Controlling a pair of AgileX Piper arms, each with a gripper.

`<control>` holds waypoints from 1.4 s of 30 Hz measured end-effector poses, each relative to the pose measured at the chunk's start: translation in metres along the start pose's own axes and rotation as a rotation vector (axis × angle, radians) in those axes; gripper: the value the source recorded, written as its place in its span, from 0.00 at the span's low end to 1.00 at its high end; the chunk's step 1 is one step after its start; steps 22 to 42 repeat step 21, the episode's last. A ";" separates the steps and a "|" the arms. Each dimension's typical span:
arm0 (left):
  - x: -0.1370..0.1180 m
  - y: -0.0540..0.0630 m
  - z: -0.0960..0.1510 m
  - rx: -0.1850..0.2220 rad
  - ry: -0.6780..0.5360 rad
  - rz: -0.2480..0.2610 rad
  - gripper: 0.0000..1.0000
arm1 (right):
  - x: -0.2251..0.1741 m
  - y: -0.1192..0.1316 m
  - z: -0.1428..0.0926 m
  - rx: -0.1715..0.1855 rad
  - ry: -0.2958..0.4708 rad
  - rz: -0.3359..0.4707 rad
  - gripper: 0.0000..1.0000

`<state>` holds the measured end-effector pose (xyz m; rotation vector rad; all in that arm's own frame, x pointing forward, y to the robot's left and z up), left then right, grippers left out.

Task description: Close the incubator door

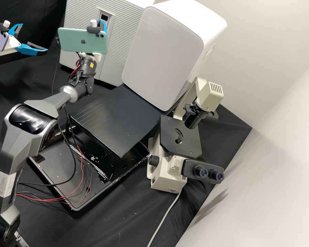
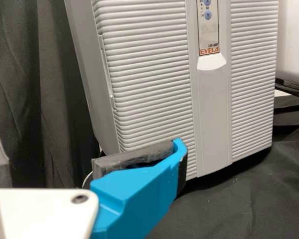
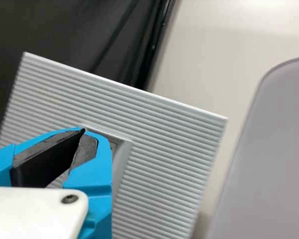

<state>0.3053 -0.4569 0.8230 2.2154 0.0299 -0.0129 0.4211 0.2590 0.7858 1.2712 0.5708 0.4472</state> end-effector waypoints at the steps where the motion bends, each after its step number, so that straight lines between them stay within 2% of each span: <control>1: 0.000 0.000 0.000 0.000 0.000 0.000 1.00 | -0.006 0.000 0.000 -0.024 -0.015 0.017 0.00; 4: 0.000 0.000 0.000 0.000 0.000 0.000 1.00 | -0.031 0.008 0.002 -0.064 -0.077 0.141 0.00; 6: 0.000 0.000 0.000 0.000 0.000 0.000 1.00 | -0.045 0.013 0.001 -0.063 -0.079 0.203 0.00; 11: 0.000 0.000 0.000 0.000 0.000 0.000 1.00 | -0.084 0.017 0.013 -0.075 -0.043 0.284 0.00; 15: 0.000 0.000 0.000 0.000 0.000 0.000 1.00 | -0.113 0.016 0.033 -0.055 -0.061 0.265 0.00; 21: 0.000 0.000 0.000 0.000 0.000 0.000 1.00 | -0.156 0.014 0.061 -0.010 -0.166 0.215 0.00; 42: 0.000 0.000 0.000 0.000 0.000 0.000 1.00 | -0.156 0.014 0.061 -0.010 -0.166 0.215 0.00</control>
